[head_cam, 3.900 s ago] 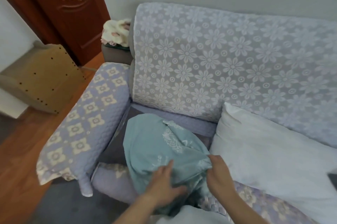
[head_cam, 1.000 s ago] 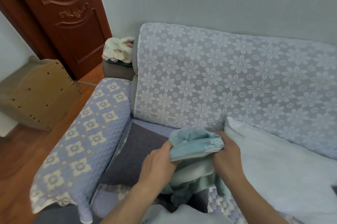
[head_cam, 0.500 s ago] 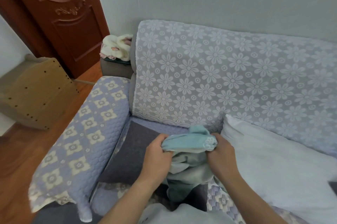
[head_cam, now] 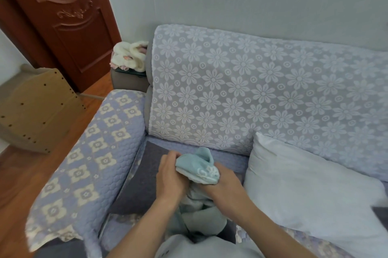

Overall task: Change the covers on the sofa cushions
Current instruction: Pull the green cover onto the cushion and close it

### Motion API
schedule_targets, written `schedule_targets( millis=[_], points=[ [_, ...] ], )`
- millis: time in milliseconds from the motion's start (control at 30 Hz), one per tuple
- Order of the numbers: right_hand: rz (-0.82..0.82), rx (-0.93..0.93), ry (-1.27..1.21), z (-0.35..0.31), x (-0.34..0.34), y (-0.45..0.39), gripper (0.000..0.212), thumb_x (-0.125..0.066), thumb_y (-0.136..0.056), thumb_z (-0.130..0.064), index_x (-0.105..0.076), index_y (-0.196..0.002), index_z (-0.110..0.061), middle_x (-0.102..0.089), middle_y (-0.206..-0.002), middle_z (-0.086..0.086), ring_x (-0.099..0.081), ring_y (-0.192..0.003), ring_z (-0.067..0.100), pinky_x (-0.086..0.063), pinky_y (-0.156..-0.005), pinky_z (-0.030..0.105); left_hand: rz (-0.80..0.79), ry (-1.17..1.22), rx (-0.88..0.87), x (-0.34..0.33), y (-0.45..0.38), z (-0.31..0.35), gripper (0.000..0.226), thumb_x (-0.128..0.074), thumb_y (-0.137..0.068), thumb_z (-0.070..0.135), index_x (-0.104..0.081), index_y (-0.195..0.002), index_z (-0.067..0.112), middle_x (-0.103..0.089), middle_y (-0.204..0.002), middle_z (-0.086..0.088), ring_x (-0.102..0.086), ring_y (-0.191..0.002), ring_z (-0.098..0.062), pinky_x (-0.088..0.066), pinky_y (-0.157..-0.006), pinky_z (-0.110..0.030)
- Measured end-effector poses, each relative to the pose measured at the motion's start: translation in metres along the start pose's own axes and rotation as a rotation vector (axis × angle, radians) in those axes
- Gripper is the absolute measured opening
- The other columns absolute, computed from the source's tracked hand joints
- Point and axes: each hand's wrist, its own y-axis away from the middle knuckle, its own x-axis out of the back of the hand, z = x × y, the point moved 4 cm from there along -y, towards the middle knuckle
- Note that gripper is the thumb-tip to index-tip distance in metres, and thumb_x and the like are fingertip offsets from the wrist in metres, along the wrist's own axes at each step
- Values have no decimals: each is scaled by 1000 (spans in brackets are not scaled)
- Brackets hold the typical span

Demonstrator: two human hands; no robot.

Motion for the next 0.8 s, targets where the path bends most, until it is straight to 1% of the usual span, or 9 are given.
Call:
schedule_targets(
  millis=[67,133,200,267,333,467,567,700,800],
  points=[
    [-43,-23,88,6,0,-6,22,-78,-83,-33,-71,-102,-23,-75,-96,-10,-68,-85,2,-51,-70,16,22,84,2,1,0,-1,15,-64,-89,22,-52,-88,31,-60,-91,11,-57,-80,-6,-48,-67,-33],
    [-82,-45,191,12,0,-10,21,-74,-88,-24,-72,-102,-9,-75,-94,-3,-67,-84,9,-44,-65,14,22,226,4,3,3,-2,17,-65,-88,13,-58,-86,28,-67,-84,9,-64,-80,-7,-51,-64,-25],
    [-64,-40,200,16,4,-10,19,-68,-91,-16,-72,-98,1,-73,-87,4,-61,-80,7,-41,-63,15,3,317,-4,6,5,-1,20,-65,-86,5,-65,-86,24,-71,-82,10,-66,-78,-3,-50,-61,-17],
    [11,4,82,18,11,-7,13,-67,-90,-15,-70,-86,-3,-70,-77,2,-54,-72,5,-44,-64,28,-11,355,29,8,3,-3,23,-62,-86,1,-68,-86,24,-72,-84,13,-66,-78,-3,-53,-65,-23],
    [70,5,28,15,15,-3,12,-64,-89,-19,-70,-87,-8,-72,-82,-2,-60,-72,11,-49,-68,34,-40,443,152,9,-1,-12,27,-58,-88,-1,-70,-88,23,-74,-85,9,-69,-83,-12,-56,-74,-37],
    [65,-24,-65,10,17,-2,31,-55,-74,-30,-75,-93,-16,-76,-94,7,-69,-86,17,-55,-79,42,-279,667,317,1,-3,-16,20,-59,-95,-1,-72,-99,12,-77,-96,-8,-73,-92,-26,-59,-84,-44],
    [97,-55,-151,9,22,-2,26,-56,-86,-27,-74,-102,-16,-76,-102,6,-70,-104,26,-55,-90,50,-393,743,305,2,-3,-14,19,-64,-92,-3,-71,-106,8,-76,-104,-14,-72,-97,-28,-57,-89,-45],
    [95,-73,-154,9,30,-3,16,-61,-96,-37,-75,-102,-38,-76,-101,-11,-71,-99,13,-57,-91,41,-545,647,213,3,4,-9,25,-70,-88,0,-74,-107,14,-77,-107,-10,-71,-105,-29,-56,-95,-46],
    [164,-140,-106,11,39,-13,23,-61,-89,-44,-74,-101,-28,-76,-98,-6,-70,-94,15,-57,-89,41,-718,677,181,-1,17,-4,30,-70,-84,-3,-75,-111,9,-73,-117,-16,-70,-110,-30,-54,-98,-45]
  ],
)
